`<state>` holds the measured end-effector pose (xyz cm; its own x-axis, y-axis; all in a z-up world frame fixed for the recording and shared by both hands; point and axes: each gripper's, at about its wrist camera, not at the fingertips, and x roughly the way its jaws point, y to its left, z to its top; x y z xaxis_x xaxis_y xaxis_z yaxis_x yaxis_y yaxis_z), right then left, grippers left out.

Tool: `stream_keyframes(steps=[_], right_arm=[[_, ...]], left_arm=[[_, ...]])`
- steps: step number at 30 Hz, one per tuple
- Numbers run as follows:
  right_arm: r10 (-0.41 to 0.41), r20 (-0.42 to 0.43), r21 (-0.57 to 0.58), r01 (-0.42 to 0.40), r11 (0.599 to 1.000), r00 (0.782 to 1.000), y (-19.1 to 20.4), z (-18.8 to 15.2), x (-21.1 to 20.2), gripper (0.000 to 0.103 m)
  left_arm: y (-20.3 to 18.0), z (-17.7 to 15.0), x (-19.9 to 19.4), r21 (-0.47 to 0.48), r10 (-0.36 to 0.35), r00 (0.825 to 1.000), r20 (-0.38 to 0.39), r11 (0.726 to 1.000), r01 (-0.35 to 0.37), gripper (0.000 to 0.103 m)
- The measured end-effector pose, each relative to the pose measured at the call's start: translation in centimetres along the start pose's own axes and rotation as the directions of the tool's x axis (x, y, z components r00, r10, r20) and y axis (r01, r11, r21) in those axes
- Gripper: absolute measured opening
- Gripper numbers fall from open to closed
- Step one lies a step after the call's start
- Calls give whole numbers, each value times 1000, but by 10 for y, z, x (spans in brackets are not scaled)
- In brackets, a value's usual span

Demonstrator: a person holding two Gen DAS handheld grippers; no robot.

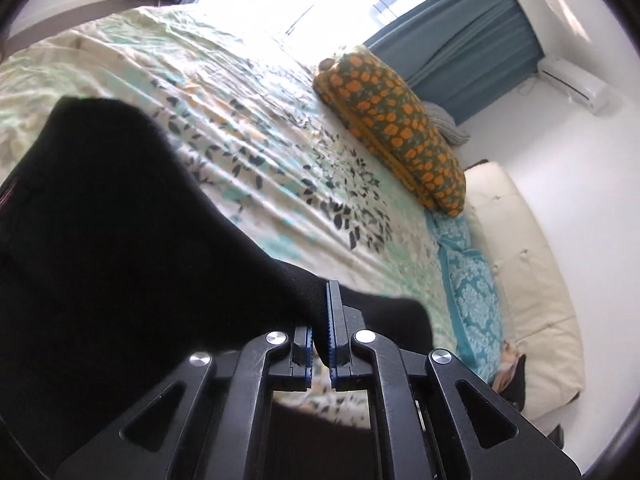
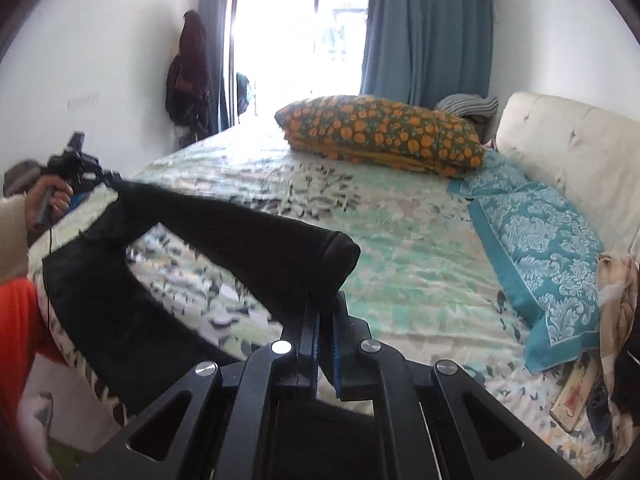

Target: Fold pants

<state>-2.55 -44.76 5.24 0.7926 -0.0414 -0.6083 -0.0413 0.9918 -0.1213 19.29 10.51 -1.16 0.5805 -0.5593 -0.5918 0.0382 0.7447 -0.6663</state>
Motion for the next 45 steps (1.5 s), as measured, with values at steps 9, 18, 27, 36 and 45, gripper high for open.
stream_keyframes(steps=[9, 18, 27, 36, 45], right_arm=[[64, -518, 355, 147, 923, 853, -36, -127, 32, 32], [244, -283, 803, 90, 589, 928, -47, -136, 45, 62], [371, -265, 873, 58, 485, 890, -37, -156, 86, 62], [332, -324, 832, 100, 545, 886, -28, -162, 85, 15], [211, -288, 752, 84, 654, 934, -21, -139, 39, 14]], left_arm=[[82, -118, -6, -73, 113, 987, -114, 990, -121, 4], [83, -114, -9, -65, 57, 995, -84, 996, -63, 4], [81, -110, 2, -55, 47, 995, -92, 997, -52, 4], [86, -107, 1, -83, -4, 995, -100, 997, -5, 4], [83, -64, 0, -76, 41, 997, -58, 996, -45, 24]])
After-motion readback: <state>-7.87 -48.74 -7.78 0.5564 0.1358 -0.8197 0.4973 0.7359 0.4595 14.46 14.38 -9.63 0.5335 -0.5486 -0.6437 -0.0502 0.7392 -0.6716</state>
